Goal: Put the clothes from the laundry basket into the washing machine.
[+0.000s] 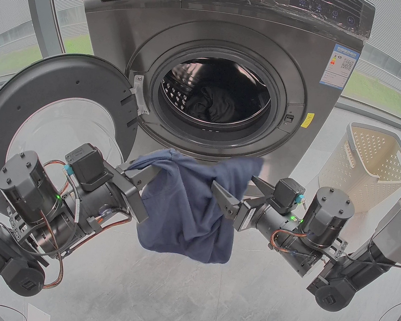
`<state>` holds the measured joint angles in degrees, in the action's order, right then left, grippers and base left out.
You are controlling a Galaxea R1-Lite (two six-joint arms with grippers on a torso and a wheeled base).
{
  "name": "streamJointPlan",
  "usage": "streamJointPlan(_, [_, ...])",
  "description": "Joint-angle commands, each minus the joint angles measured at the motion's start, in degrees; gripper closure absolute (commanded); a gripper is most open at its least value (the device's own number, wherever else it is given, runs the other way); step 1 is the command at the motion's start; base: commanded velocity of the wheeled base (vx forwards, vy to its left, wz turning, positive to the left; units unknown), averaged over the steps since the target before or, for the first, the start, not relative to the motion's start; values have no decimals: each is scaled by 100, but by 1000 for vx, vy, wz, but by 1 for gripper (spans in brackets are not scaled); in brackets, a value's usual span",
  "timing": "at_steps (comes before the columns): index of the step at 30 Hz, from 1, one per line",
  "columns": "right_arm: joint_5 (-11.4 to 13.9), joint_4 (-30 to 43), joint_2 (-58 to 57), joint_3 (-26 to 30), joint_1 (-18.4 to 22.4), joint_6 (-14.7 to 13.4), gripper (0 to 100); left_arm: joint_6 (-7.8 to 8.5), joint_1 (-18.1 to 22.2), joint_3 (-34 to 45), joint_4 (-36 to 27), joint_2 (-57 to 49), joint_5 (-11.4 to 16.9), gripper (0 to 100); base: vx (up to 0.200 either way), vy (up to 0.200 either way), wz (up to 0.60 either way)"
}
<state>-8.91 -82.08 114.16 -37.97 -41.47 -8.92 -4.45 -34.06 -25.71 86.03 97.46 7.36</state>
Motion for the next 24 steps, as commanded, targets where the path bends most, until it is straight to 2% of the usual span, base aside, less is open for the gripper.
streamJointPlan(1, [3,8,167,229,8,31,0,-3,5,-171,10,62,-147,100,0,0,0])
streamJointPlan(7, [3,25,238,255,-36,75,0,-3,13,-242,10,133,-218,100,0,0,0])
streamJointPlan(12, [12,-10,238,211,-133,84,0,14,13,-250,10,256,-402,100,0,0,0])
streamJointPlan(18, [126,-36,229,124,-300,75,0,14,66,-180,10,361,-411,100,0,0,0])
streamJointPlan(22, [170,-124,238,18,-405,75,0,67,207,207,-165,387,-402,100,0,0,0])
streamJointPlan(24, [188,-124,238,-17,-449,75,0,155,216,347,-306,387,-394,100,0,0,0])
